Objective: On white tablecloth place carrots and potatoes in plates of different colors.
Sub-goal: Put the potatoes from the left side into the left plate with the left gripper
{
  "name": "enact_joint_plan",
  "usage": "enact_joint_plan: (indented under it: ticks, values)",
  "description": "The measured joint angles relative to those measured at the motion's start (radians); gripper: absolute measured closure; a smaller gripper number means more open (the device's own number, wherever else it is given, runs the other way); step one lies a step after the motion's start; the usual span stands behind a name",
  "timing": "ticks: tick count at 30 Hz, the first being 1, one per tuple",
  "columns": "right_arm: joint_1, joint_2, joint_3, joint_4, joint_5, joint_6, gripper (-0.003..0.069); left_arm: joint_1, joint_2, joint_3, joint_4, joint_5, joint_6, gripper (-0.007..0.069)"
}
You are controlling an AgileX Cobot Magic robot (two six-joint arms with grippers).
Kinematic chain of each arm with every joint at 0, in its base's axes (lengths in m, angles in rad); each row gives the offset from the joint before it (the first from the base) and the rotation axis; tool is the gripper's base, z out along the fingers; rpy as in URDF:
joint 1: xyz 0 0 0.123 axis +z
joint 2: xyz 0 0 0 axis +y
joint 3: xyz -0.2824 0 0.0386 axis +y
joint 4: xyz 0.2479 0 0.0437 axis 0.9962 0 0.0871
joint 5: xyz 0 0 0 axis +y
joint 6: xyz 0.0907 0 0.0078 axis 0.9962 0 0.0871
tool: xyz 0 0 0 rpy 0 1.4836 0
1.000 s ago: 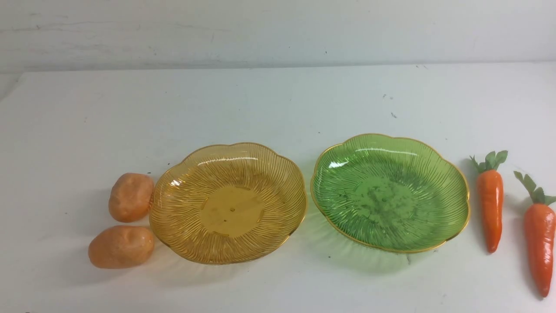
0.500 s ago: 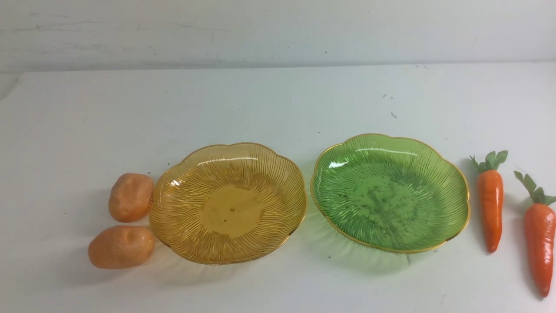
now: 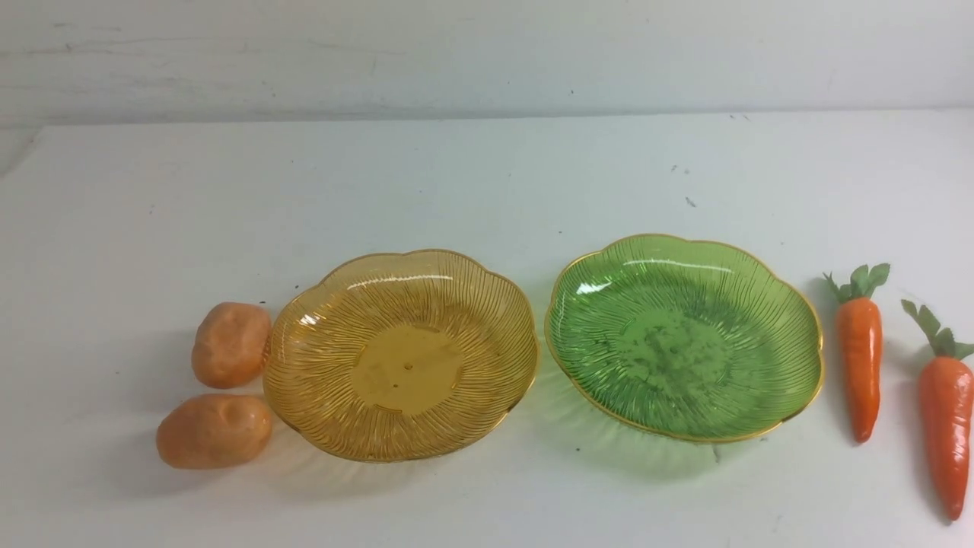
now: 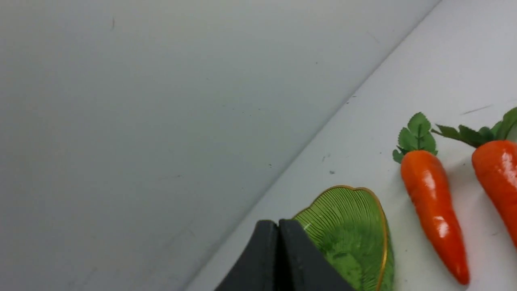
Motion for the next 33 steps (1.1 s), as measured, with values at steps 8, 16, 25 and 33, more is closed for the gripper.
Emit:
enact_joint_plan:
  ticks: [8, 16, 25, 33]
  values:
    - [0.0, 0.0, 0.0, 0.132, -0.068, -0.017, 0.0674, 0.0, 0.626, -0.287, 0.128, 0.693, 0.313, 0.0628]
    - [0.009, 0.0, -0.003, 0.106, 0.249, -0.229, 0.0674, 0.0, 0.892, -0.294, 0.103, 0.625, 0.8, 0.0628]
    - [0.009, 0.061, -0.28, 0.046, 0.694, -0.524, 0.0674, 0.0, 0.986, -0.294, 0.064, 0.476, 0.905, 0.0623]
    - [0.01, 0.373, -0.558, -0.13, 1.061, -0.487, 0.0674, 0.0, 1.067, -0.294, 0.067, 0.378, 0.924, 0.0455]
